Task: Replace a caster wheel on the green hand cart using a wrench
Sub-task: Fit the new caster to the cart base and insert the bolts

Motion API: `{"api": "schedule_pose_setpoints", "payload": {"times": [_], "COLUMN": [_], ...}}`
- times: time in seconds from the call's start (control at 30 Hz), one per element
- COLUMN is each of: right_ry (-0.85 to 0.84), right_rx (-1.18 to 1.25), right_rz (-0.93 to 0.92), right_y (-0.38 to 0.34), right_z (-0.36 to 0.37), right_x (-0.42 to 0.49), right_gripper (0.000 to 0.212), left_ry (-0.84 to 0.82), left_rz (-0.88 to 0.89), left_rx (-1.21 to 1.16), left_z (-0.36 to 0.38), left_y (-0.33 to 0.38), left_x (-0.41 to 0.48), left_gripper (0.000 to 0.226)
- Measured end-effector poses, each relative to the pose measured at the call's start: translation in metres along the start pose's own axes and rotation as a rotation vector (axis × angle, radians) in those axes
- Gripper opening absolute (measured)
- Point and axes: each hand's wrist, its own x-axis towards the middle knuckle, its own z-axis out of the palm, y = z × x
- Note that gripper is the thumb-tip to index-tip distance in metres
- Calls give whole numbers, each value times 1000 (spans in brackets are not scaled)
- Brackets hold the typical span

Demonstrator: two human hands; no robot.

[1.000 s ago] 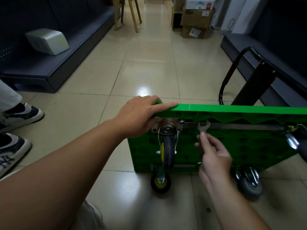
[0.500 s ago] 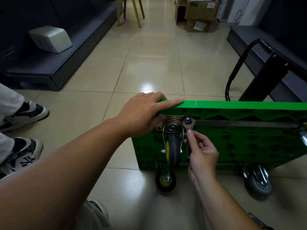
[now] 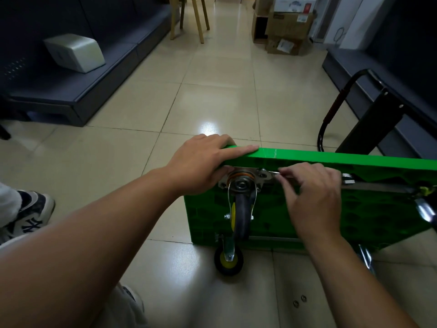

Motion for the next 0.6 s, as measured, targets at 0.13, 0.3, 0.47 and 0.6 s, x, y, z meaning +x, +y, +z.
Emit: {"api": "schedule_pose_setpoints", "payload": {"times": [0.13,0.3,0.47,0.6], "right_ry": [-25,92,70,-194], "right_rx": [2,770,1058,865], "right_rz": [4,704,1361,1555], "right_y": [2,6,12,38], "right_z": [-4,12,51,68], "right_x": [-4,-41,-99,-155], "right_gripper": [11,11,10,10], "left_ry": [-10,-12,-10,-5], "left_rz": [15,12,26,35], "left_rx": [-8,-18,-5,-6], "left_z": [-1,0,2,3], "left_y": [0,0,-3,-3], "left_x": [0,1,1,1], "left_gripper": [65,65,65,65]}}
